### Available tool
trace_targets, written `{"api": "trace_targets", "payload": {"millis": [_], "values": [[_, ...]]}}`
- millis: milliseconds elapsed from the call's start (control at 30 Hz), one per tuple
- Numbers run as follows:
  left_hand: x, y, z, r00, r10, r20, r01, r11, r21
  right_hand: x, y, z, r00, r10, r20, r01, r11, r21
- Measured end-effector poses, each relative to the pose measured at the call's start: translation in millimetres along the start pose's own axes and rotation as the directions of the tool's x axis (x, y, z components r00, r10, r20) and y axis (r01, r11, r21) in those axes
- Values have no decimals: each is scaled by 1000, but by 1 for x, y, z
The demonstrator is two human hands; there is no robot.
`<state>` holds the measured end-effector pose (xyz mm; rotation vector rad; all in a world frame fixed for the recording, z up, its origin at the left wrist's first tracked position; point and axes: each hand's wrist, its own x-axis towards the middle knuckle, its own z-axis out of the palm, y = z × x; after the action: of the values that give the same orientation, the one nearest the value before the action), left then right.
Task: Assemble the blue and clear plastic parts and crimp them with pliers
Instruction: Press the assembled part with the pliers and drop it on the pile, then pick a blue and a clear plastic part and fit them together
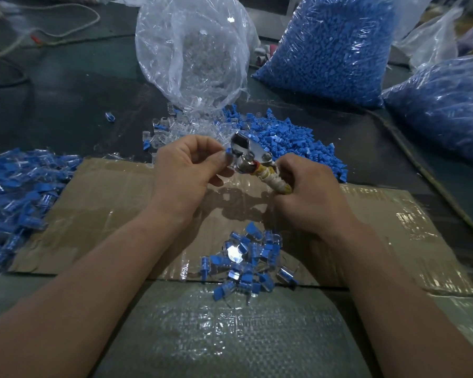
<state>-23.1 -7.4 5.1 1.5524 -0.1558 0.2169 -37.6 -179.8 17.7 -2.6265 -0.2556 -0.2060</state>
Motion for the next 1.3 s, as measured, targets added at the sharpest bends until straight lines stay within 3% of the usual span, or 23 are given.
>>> {"api": "trace_targets", "payload": {"millis": [167, 367, 533, 767, 833, 900, 967, 1067, 1167, 1300], "values": [[1, 5, -3, 995, -99, 24, 100, 993, -57, 3, 15, -6, 970, 191, -152, -156, 963, 218], [-8, 12, -2, 888, -211, 409, 226, 974, 11, 10, 42, -15, 904, 357, -237, -320, 930, 179], [-12, 15, -2, 799, -230, 555, 248, 968, 45, 13, 57, -17, 869, 446, -215, -441, 894, 75], [-14, 15, -2, 727, -211, 653, 191, 976, 102, 15, 58, -15, 866, 466, -180, -474, 881, 2], [-15, 16, -2, 748, -222, 625, 212, 973, 92, 15, 56, -14, 862, 480, -162, -487, 873, -4], [-13, 13, -1, 847, -239, 474, 221, 971, 95, 16, 55, -14, 855, 501, -134, -507, 862, -10], [-6, 5, -2, 964, -145, 223, 72, 948, 309, 16, 54, -15, 850, 515, -108, -520, 854, -24], [5, -3, -11, 995, 101, -8, -74, 777, 625, 17, 51, -15, 845, 528, -85, -533, 845, -44], [14, -10, -20, 990, 142, -3, -94, 670, 737, 17, 50, -15, 846, 529, -71, -533, 845, -54], [15, -18, -20, 992, 24, 121, -115, 531, 840, 15, 48, -16, 856, 512, -66, -516, 854, -63]]}}
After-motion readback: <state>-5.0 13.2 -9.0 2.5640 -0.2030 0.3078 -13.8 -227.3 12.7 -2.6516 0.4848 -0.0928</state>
